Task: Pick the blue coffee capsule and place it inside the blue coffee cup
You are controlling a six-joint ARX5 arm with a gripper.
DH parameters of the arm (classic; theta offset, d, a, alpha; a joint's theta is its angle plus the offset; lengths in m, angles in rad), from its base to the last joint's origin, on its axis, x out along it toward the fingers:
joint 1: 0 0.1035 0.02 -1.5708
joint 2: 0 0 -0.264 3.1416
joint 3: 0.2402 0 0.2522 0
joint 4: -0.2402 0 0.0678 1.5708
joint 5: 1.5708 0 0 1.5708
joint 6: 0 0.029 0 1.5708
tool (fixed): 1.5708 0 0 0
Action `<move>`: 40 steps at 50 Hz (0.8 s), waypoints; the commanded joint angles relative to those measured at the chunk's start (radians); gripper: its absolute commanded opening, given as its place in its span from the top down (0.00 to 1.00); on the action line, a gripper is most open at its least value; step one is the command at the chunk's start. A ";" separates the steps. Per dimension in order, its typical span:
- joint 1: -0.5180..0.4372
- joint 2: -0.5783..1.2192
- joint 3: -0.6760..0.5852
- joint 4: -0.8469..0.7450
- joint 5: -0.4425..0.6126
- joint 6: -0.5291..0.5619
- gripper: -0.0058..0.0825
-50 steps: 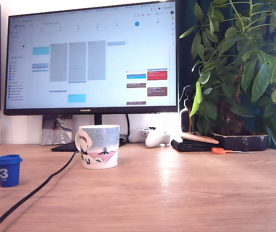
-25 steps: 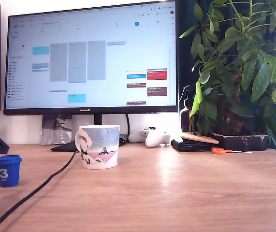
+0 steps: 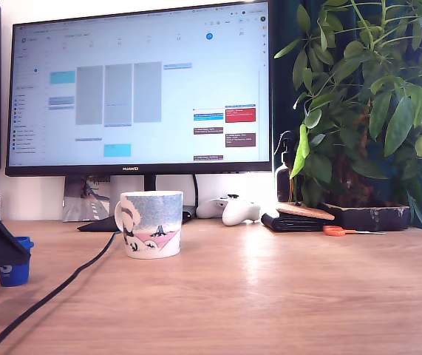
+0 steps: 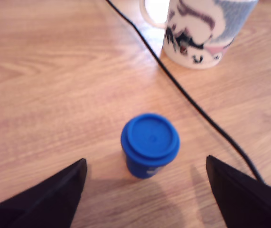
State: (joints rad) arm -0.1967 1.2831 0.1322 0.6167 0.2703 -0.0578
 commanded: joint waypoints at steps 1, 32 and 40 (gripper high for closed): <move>-0.003 0.023 0.013 0.024 0.001 0.014 0.10; -0.023 0.229 0.124 0.066 0.012 0.067 0.53; -0.032 0.235 0.146 0.067 0.013 0.071 0.65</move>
State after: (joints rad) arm -0.2192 1.5139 0.2714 0.6750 0.2798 0.0044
